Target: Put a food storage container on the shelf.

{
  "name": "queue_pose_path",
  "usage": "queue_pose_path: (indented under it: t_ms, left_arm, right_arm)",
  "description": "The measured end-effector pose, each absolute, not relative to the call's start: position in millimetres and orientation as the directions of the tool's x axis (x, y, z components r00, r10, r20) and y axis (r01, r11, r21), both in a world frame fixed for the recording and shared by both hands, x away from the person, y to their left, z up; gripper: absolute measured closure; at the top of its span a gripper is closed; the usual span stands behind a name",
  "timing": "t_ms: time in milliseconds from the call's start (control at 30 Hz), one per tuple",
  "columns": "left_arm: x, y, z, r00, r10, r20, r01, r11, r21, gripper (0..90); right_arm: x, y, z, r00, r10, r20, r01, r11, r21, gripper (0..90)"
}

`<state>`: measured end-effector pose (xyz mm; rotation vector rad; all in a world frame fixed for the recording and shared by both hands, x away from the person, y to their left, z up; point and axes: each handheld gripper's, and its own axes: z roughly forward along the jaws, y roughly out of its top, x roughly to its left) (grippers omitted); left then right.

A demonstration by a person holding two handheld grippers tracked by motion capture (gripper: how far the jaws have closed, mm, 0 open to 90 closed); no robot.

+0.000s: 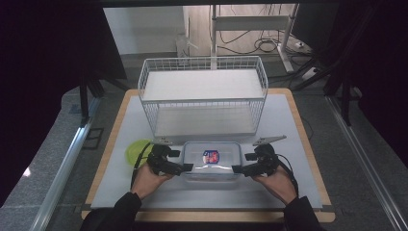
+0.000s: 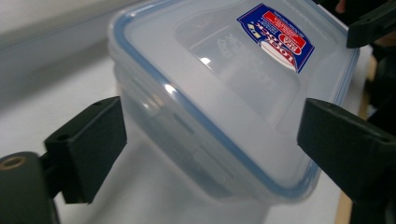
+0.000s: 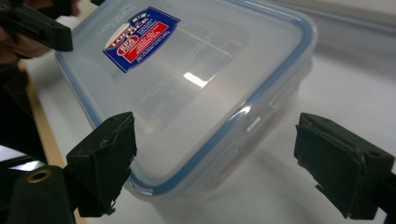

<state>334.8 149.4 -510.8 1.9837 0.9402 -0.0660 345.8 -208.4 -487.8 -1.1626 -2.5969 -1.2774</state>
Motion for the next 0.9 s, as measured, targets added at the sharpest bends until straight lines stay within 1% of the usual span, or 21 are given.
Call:
queue_pose_path:
  t_ms: [33,67,100,133,233,300,367,500,533,567,600,767,800,833,867,900]
  left_arm:
    - [336.1,147.6,-510.6,0.710,0.586,-0.390,0.637,-0.300,0.710,6.6]
    - [336.9,145.6,-510.3,0.712,0.585,-0.388,0.637,-0.303,0.709,4.6]
    - [339.5,142.2,-511.0,0.703,0.586,-0.402,0.654,-0.311,0.690,2.9]
    - [340.4,141.0,-511.4,0.697,0.588,-0.411,0.662,-0.307,0.684,1.9]
    - [341.8,139.4,-512.4,0.689,0.582,-0.432,0.677,-0.303,0.671,1.5]
    - [341.1,137.8,-512.7,0.683,0.584,-0.439,0.684,-0.299,0.666,1.3]
    - [341.2,138.2,-512.9,0.680,0.584,-0.443,0.688,-0.297,0.662,1.6]
    - [340.9,138.7,-512.4,0.670,0.587,-0.455,0.698,-0.286,0.657,3.2]
    - [340.9,138.7,-512.4,0.670,0.587,-0.455,0.698,-0.286,0.657,4.5]
    - [339.6,140.8,-511.5,0.668,0.585,-0.460,0.701,-0.287,0.653,5.7]
    - [339.6,140.8,-511.5,0.668,0.585,-0.460,0.701,-0.287,0.653,6.7]
    - [333.5,143.1,-508.9,0.677,0.582,-0.450,0.692,-0.297,0.658,11.1]
    - [328.9,147.0,-507.2,0.675,0.584,-0.451,0.689,-0.279,0.669,14.0]
    - [326.1,150.2,-506.0,0.676,0.582,-0.452,0.684,-0.266,0.679,18.7]
    - [326.1,150.2,-506.0,0.676,0.582,-0.452,0.684,-0.266,0.679,23.1]
    - [320.6,156.0,-504.6,0.681,0.574,-0.455,0.675,-0.250,0.694,27.0]
  right_arm:
    - [348.2,-207.4,-489.1,-0.719,0.603,0.344,0.641,0.385,0.664,12.4]
    - [352.6,-204.0,-491.9,-0.717,0.582,0.384,0.659,0.386,0.645,12.1]
    - [354.3,-201.8,-492.9,-0.716,0.573,0.398,0.665,0.388,0.638,10.4]
    - [355.6,-199.5,-493.4,-0.713,0.577,0.398,0.669,0.391,0.632,9.0]
    - [358.2,-197.9,-492.8,-0.712,0.583,0.392,0.669,0.391,0.633,9.1]
    - [363.0,-198.3,-495.1,-0.693,0.571,0.440,0.697,0.375,0.611,10.0]
    - [364.3,-198.8,-497.3,-0.681,0.570,0.461,0.711,0.362,0.602,10.2]
    - [362.0,-199.3,-494.7,-0.679,0.576,0.455,0.712,0.367,0.599,13.0]
    - [362.0,-199.3,-494.7,-0.679,0.576,0.455,0.712,0.367,0.599,13.0]
    - [360.6,-200.4,-493.8,-0.678,0.578,0.455,0.712,0.363,0.600,15.1]
    - [360.6,-200.4,-493.8,-0.678,0.578,0.455,0.712,0.363,0.600,15.1]
    - [355.0,-202.6,-489.5,-0.683,0.576,0.449,0.711,0.382,0.591,20.8]
    - [353.2,-203.1,-488.5,-0.685,0.576,0.446,0.708,0.382,0.594,22.8]
    - [351.0,-204.6,-486.8,-0.682,0.580,0.446,0.709,0.373,0.599,27.4]
    - [351.0,-204.6,-486.8,-0.682,0.580,0.446,0.709,0.373,0.599,27.4]
    - [347.3,-210.2,-483.8,-0.680,0.577,0.452,0.705,0.347,0.619,35.2]
